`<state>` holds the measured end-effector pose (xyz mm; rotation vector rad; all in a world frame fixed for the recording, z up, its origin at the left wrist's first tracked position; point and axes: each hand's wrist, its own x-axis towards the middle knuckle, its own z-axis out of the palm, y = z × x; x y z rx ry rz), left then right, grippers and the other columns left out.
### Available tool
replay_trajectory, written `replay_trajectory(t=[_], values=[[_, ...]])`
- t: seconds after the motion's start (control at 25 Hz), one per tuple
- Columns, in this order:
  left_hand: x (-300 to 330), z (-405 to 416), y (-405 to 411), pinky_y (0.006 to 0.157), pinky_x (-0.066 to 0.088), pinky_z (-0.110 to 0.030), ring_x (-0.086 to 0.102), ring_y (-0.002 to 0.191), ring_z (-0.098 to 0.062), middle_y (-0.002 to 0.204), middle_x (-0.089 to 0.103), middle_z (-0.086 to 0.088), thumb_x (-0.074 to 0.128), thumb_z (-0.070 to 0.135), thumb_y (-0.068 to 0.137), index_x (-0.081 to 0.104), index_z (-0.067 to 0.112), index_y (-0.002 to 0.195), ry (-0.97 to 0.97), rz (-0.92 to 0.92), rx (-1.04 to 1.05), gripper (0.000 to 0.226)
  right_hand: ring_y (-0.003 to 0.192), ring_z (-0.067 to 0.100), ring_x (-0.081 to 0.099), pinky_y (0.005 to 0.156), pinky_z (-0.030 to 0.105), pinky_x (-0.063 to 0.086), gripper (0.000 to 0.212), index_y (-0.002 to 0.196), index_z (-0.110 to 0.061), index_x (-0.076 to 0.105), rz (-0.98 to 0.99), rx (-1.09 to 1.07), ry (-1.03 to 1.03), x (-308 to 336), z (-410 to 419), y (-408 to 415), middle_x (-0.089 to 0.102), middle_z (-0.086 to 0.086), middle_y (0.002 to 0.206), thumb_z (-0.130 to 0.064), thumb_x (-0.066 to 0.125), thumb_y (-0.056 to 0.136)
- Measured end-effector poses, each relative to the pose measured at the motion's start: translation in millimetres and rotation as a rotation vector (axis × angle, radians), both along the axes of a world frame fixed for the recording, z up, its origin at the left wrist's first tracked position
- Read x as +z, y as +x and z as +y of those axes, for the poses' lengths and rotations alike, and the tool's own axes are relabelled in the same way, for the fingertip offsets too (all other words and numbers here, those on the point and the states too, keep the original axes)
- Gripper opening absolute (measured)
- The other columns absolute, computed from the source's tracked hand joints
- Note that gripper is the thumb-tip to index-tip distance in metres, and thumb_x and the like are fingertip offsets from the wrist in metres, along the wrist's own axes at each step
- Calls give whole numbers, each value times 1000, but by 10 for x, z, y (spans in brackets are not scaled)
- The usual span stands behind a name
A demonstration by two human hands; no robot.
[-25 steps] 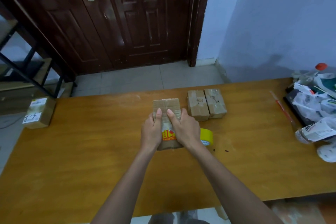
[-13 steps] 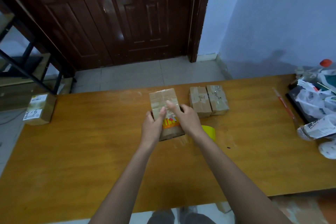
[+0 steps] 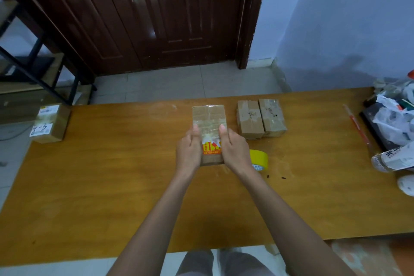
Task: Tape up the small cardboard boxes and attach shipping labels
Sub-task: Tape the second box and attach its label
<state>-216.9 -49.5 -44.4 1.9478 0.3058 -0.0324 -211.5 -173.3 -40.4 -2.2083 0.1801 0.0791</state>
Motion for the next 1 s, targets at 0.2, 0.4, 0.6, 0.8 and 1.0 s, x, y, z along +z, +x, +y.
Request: replay_trajectory(t=[0.2, 0.4, 0.6, 0.8, 1.0], values=[[96, 38, 34, 88, 54, -42, 66, 105, -23, 121, 66, -7, 39, 49, 100, 53, 17, 127, -573, 250, 0, 43, 108, 21, 63, 98, 49, 48, 52, 121, -15, 57, 273, -103, 601, 32, -129, 115, 65, 5, 118, -57, 41, 96], [187, -59, 54, 92, 56, -38, 67, 110, -23, 121, 70, -7, 39, 65, 87, 61, 18, 129, -721, 207, -116, 67, 118, 30, 60, 104, 51, 44, 81, 135, -8, 50, 257, -93, 1001, 118, -115, 94, 62, 16, 128, -68, 45, 81], [96, -158, 65, 83, 58, -37, 71, 99, -23, 105, 75, -6, 40, 54, 97, 69, 19, 108, -822, 212, 68, 47, 112, 29, 64, 98, 44, 50, 64, 129, -7, 57, 209, -126, 1070, 151, -157, 106, 66, 15, 121, -56, 43, 90], [60, -101, 73, 64, 59, -32, 74, 83, -22, 90, 77, -5, 41, 39, 104, 69, 13, 105, -722, 261, 162, 38, 78, 19, 69, 72, 35, 56, 28, 93, -10, 65, 137, -240, 991, 165, -87, 123, 72, 5, 84, -29, 46, 102], [206, -98, 164, 90, 54, -41, 66, 104, -25, 111, 69, -6, 33, 42, 105, 62, 21, 103, -478, 74, 302, 36, 76, 12, 65, 77, 44, 54, 37, 101, -13, 60, 56, -275, 406, 137, -218, 179, 67, 0, 92, -44, 40, 101]])
